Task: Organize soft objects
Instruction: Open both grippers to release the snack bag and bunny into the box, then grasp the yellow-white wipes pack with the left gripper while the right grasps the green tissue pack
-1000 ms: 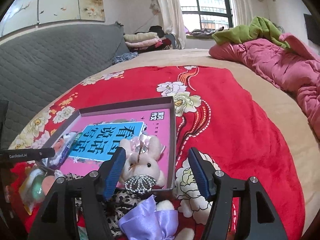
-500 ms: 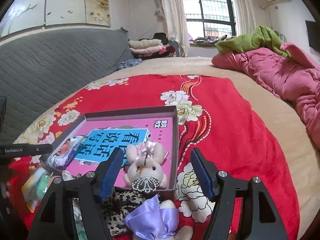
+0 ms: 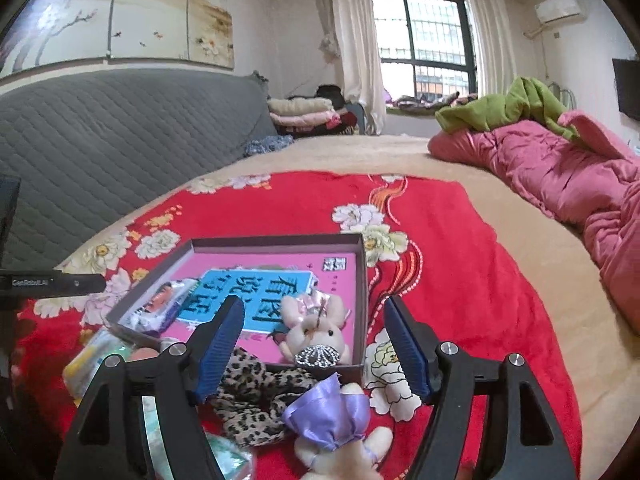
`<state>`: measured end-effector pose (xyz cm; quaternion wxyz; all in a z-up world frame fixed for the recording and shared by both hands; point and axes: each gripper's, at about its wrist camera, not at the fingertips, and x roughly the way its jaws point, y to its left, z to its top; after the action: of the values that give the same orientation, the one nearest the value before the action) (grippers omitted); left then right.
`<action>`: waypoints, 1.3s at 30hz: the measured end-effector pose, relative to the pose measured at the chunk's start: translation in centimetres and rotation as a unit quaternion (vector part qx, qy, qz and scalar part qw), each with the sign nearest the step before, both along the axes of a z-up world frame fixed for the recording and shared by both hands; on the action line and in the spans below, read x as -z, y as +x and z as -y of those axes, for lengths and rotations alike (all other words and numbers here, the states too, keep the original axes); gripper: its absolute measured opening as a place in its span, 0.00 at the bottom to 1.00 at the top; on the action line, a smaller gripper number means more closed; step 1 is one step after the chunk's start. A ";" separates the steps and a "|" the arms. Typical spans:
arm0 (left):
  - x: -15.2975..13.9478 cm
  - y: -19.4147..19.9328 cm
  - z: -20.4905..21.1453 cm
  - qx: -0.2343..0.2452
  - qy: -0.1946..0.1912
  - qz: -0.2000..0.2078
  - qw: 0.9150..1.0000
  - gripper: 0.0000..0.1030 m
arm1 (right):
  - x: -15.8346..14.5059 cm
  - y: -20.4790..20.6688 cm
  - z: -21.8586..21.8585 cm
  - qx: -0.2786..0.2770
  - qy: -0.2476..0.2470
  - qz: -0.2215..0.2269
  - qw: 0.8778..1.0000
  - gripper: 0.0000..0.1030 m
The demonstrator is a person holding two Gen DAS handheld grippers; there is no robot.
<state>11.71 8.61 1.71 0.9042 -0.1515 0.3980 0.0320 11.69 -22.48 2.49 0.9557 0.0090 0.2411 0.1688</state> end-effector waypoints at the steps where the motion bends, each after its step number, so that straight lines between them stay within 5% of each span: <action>1: -0.2 -0.2 -0.1 0.000 0.000 0.002 1.000 0.50 | -0.3 -0.4 0.1 -0.001 0.004 0.005 1.000 0.72; 10: -2.1 -2.4 0.5 0.010 0.010 0.018 1.000 0.51 | -3.3 -3.9 0.1 -0.002 0.009 0.032 0.999 0.73; 39: -2.4 -7.5 2.1 0.043 0.025 0.008 0.999 0.51 | -2.4 -10.4 -1.9 -0.043 -0.040 -0.006 0.998 0.73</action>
<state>4.23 6.54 4.09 0.9113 -0.1121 0.3961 0.0018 1.33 -20.57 4.93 0.9458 -0.0390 0.2531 0.1996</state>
